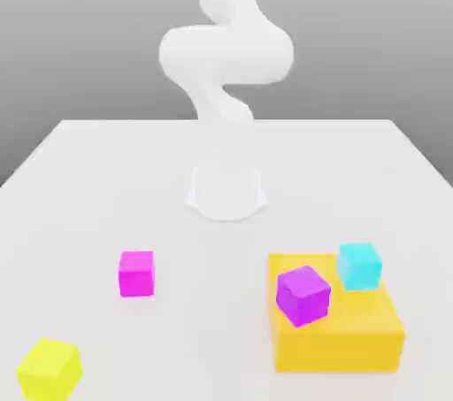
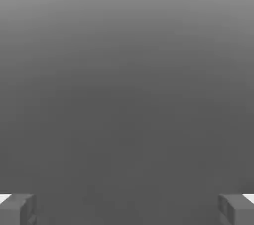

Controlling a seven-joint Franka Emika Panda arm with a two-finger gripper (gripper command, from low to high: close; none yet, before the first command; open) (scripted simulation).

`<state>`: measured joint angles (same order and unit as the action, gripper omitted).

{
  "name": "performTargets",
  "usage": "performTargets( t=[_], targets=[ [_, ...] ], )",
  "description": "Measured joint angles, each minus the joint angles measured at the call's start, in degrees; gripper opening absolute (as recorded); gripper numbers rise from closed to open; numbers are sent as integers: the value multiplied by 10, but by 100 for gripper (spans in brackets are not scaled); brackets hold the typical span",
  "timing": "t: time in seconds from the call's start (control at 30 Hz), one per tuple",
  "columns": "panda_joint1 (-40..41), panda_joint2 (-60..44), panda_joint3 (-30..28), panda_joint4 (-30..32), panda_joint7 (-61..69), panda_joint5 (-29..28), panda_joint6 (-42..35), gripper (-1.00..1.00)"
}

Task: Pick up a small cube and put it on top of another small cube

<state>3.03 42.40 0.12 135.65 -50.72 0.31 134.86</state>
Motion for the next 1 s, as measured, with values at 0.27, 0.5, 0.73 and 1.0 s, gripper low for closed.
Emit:
performTargets(
  t=[0.27, 0.5, 0.73, 1.0],
  targets=[
    [113, -137, 9, 144, -190, 9, 118, 0],
    [213, -269, 13, 277, -376, 9, 229, 0],
    [267, -400, 4, 354, -495, 6, 340, 0],
    [264, -538, 2, 334, -496, 9, 455, -100]
  ],
)
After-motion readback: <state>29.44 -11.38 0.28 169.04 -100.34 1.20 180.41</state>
